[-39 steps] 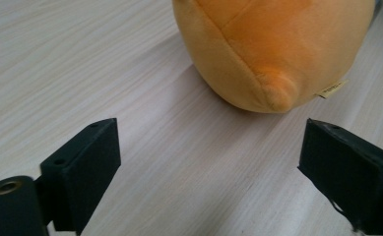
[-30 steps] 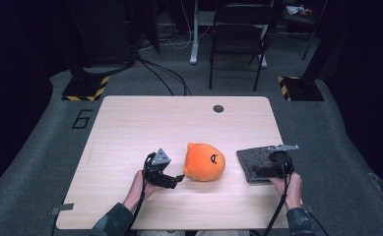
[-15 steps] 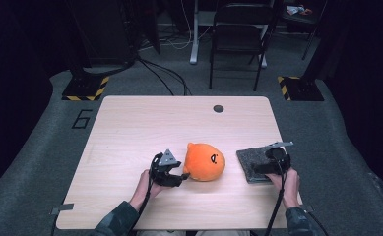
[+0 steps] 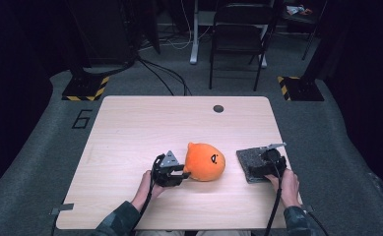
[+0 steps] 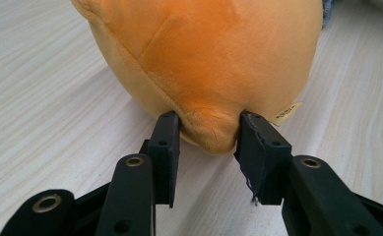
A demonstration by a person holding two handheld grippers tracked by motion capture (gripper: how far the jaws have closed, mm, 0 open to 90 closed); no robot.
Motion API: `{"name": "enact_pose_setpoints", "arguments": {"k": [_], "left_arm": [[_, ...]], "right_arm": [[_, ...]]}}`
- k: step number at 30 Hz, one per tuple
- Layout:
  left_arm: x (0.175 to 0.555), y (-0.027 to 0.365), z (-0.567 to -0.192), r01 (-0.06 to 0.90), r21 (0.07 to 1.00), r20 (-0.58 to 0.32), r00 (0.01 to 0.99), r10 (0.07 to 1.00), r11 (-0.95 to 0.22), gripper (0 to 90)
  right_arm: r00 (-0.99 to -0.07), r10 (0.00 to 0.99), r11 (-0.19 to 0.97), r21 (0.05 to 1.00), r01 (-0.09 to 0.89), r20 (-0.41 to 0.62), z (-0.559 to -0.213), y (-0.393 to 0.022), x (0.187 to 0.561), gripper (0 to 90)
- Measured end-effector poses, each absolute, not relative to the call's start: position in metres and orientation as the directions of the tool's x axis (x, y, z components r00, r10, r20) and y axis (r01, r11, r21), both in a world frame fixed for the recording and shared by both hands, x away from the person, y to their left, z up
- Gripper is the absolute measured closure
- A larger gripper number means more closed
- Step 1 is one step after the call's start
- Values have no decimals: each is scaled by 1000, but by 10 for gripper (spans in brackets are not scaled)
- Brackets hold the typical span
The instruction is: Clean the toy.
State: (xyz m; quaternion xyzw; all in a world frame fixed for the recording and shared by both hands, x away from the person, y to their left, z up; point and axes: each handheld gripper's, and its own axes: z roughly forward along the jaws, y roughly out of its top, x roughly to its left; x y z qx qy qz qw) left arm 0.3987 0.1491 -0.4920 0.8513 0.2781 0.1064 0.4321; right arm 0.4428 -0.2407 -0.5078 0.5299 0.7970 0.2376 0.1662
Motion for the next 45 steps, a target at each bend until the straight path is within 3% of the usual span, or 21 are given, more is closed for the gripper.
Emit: {"name": "enact_pose_setpoints", "arguments": {"k": [6, 10, 12, 15, 21, 26, 31, 34, 41, 45], "left_arm": [[399, 149, -492, 385, 795, -60, 819, 570, -469, 611], [399, 149, -492, 387, 790, -62, 822, 567, -476, 613], [399, 149, -493, 386, 793, -61, 820, 570, -471, 615], [399, 149, -493, 386, 793, -60, 820, 569, -472, 618], [399, 149, -493, 387, 793, -63, 820, 568, -471, 621], [399, 149, -492, 389, 790, -66, 823, 564, -475, 621], [398, 148, -493, 387, 792, -62, 820, 569, -471, 620], [398, 148, -492, 388, 791, -64, 822, 566, -474, 620], [397, 148, -492, 388, 791, -60, 818, 572, -473, 620], [397, 147, -492, 386, 793, -61, 821, 568, -472, 620]], "right_arm": [[-362, 932, 298, 570, 766, -1, -509, -241, 441, 81], [-351, 936, 299, 539, 788, -7, -507, -238, 443, 86], [-333, 943, 294, 522, 801, -20, -507, -237, 444, 30], [-309, 951, 274, 488, 829, -9, -506, -236, 447, 27], [-314, 949, 278, 480, 832, -4, -501, -233, 447, 201], [-296, 955, 252, 534, 807, -4, -498, -228, 439, 535], [-291, 957, 252, 531, 809, -11, -497, -223, 440, 682], [-296, 955, 268, 525, 808, -31, -496, -220, 441, 725], [-307, 952, 252, 532, 809, 16, -497, -226, 443, 716], [-306, 951, 273, 572, 774, -40, -499, -222, 441, 743]]}}
